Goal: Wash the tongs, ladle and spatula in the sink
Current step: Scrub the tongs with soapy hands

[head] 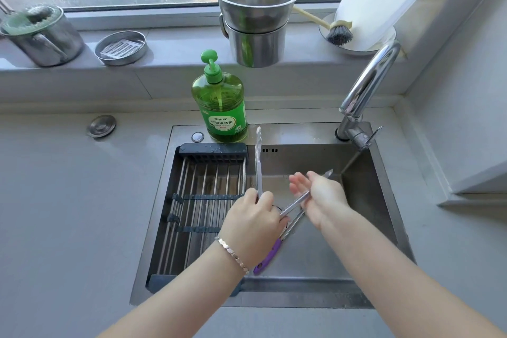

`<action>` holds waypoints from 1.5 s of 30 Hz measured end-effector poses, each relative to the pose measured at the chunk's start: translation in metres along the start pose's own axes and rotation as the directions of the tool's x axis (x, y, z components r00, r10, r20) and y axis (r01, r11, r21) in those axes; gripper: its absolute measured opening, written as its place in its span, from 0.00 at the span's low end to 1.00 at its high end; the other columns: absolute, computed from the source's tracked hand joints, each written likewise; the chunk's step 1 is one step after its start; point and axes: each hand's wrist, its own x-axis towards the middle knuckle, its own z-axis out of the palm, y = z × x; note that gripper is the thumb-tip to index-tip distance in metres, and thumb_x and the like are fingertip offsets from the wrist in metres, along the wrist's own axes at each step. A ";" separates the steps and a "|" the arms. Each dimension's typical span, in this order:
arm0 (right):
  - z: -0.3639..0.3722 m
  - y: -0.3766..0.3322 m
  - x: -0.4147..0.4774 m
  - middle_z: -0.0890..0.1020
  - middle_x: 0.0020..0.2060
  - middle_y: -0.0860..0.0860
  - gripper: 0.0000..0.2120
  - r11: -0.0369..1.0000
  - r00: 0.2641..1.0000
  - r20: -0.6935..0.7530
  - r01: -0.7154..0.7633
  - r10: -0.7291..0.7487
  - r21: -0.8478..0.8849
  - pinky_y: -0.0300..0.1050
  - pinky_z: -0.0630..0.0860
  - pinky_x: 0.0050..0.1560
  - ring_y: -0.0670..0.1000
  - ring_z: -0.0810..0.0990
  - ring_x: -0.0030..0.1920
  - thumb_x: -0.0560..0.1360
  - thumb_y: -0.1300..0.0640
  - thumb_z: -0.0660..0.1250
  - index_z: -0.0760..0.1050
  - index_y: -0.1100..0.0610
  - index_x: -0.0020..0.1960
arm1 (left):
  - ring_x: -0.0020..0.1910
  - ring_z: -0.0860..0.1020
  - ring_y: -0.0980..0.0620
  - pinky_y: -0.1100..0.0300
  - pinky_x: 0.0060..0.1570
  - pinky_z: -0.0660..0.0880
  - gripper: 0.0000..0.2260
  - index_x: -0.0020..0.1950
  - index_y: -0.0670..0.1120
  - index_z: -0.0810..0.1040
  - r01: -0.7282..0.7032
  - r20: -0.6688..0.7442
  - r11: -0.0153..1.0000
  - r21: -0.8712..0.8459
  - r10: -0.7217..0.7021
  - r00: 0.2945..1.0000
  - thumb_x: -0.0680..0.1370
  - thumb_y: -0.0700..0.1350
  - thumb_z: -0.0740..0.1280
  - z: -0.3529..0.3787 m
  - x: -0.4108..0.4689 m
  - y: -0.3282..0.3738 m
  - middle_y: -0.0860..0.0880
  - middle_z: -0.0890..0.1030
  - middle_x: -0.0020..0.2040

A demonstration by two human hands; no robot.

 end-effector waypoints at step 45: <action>-0.017 -0.011 0.003 0.82 0.25 0.55 0.03 0.996 0.989 0.146 -0.023 0.035 -0.081 0.41 0.81 0.28 0.50 0.83 0.27 0.74 0.66 0.67 0.74 0.66 0.42 | 0.27 0.66 0.53 0.61 0.32 0.66 0.14 0.45 0.32 0.77 0.744 0.581 0.347 -0.571 -0.470 0.665 0.77 0.45 0.65 -0.017 0.004 -0.009 0.49 0.70 0.29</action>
